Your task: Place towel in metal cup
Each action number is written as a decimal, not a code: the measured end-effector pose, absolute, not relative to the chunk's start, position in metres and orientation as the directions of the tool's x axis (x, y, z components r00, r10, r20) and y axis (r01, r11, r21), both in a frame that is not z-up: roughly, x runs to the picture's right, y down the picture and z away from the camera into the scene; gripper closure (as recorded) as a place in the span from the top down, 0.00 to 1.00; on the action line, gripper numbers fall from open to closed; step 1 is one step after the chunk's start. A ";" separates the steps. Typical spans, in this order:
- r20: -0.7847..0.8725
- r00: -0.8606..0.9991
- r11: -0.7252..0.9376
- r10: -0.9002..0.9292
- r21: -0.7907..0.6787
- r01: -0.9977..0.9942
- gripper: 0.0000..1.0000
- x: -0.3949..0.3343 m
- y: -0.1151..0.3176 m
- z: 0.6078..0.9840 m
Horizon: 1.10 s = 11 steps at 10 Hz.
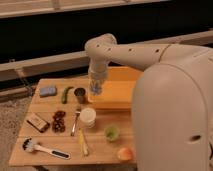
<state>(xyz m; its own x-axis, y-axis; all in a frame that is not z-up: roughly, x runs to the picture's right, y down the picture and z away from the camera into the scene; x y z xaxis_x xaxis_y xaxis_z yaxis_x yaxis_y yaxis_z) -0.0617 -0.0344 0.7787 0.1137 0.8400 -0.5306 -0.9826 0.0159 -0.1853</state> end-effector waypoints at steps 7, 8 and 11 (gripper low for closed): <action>-0.537 0.292 0.140 0.791 -0.304 -0.942 0.00 -0.114 -0.040 0.833; -0.536 0.316 0.160 0.783 -0.317 -0.935 0.00 -0.126 -0.038 0.838; -0.535 0.354 0.195 0.767 -0.332 -0.923 0.00 -0.137 -0.036 0.843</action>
<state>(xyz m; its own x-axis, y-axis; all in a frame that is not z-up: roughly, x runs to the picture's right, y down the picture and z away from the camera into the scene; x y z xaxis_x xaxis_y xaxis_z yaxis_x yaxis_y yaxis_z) -0.1369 -0.0362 0.8431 0.3544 0.7671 -0.5348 -0.9228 0.1946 -0.3324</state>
